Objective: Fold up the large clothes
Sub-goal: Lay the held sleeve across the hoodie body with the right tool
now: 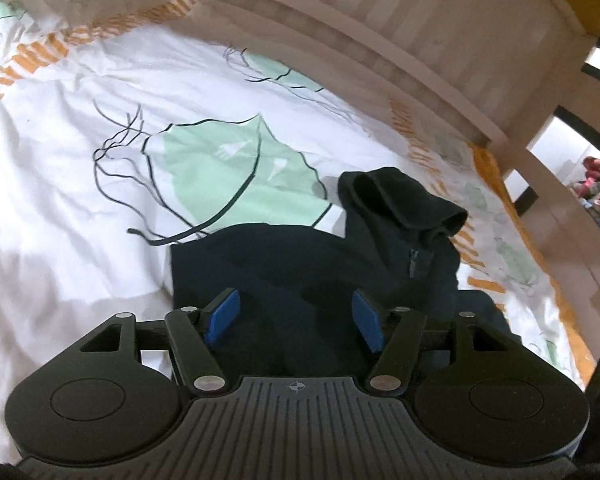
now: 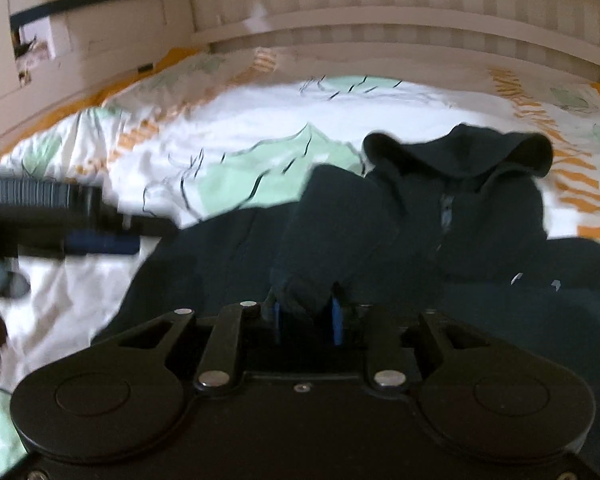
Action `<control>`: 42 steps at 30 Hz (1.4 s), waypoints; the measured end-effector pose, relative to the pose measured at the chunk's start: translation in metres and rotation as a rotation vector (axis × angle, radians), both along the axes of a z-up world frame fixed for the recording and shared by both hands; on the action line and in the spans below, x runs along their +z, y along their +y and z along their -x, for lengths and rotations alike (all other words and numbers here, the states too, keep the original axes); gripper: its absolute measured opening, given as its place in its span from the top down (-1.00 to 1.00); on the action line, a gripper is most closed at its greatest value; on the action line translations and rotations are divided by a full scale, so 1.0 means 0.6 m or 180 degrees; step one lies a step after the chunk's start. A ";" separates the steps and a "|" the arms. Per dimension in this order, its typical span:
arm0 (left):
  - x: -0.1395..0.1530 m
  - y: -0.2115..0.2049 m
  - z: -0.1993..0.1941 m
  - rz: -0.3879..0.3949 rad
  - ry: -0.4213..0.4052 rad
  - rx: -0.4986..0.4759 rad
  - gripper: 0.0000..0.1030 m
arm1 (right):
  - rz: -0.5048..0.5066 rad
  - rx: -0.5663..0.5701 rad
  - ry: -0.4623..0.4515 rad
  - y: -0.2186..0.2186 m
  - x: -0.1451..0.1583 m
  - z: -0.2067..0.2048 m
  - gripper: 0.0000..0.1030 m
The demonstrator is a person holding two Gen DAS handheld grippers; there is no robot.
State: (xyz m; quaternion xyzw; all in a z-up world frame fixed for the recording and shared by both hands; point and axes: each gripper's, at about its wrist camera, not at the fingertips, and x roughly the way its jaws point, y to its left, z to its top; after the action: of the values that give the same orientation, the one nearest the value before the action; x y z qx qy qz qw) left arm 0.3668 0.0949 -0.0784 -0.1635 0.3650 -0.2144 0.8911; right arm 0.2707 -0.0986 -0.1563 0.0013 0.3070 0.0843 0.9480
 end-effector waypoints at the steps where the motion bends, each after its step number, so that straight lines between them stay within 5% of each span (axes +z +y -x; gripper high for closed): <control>1: -0.001 -0.001 -0.001 0.0021 0.0013 -0.0011 -0.26 | 0.0015 0.0029 0.0023 0.004 -0.005 0.005 0.05; 3: -0.006 -0.002 -0.004 0.0083 0.0058 -0.0033 -0.26 | 0.0006 0.0123 0.0063 0.010 -0.016 0.012 -0.19; 9: -0.022 -0.015 -0.009 0.0221 0.0167 -0.0159 -0.27 | 0.0101 0.0337 0.0037 0.034 -0.029 0.036 -0.42; 17: -0.038 -0.038 -0.003 0.0096 0.0279 -0.0270 -0.30 | 0.0120 0.0414 -0.0064 0.027 -0.020 0.077 -0.42; 26: -0.065 -0.075 0.005 -0.0198 0.0369 -0.0451 -0.26 | 0.0128 0.0101 -0.0042 -0.065 -0.012 0.152 -0.42; 27: -0.072 -0.074 0.005 -0.0135 0.0405 -0.0460 -0.16 | 0.0130 0.0047 -0.0043 -0.079 -0.010 0.158 -0.42; 29: -0.079 -0.069 0.009 0.0035 0.0354 -0.0459 0.37 | 0.0151 -0.0071 -0.0049 -0.110 -0.005 0.164 -0.43; 30: -0.080 -0.068 0.011 0.0082 0.0342 -0.0454 0.80 | 0.0174 -0.0146 -0.0057 -0.126 -0.001 0.168 -0.43; 31: -0.079 -0.067 0.012 0.0118 0.0330 -0.0421 0.96 | 0.0194 -0.0224 -0.0072 -0.141 0.003 0.171 -0.43; 42: -0.040 -0.051 0.020 0.0269 0.0185 -0.0380 0.96 | 0.0145 -0.0881 -0.0500 -0.259 0.049 0.161 -0.56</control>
State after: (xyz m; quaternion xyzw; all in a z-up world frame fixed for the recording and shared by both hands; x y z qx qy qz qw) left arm 0.3547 0.0645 -0.1026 -0.1851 0.3904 -0.2776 0.8581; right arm 0.1740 -0.2537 -0.1269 0.0155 0.2307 -0.0543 0.9714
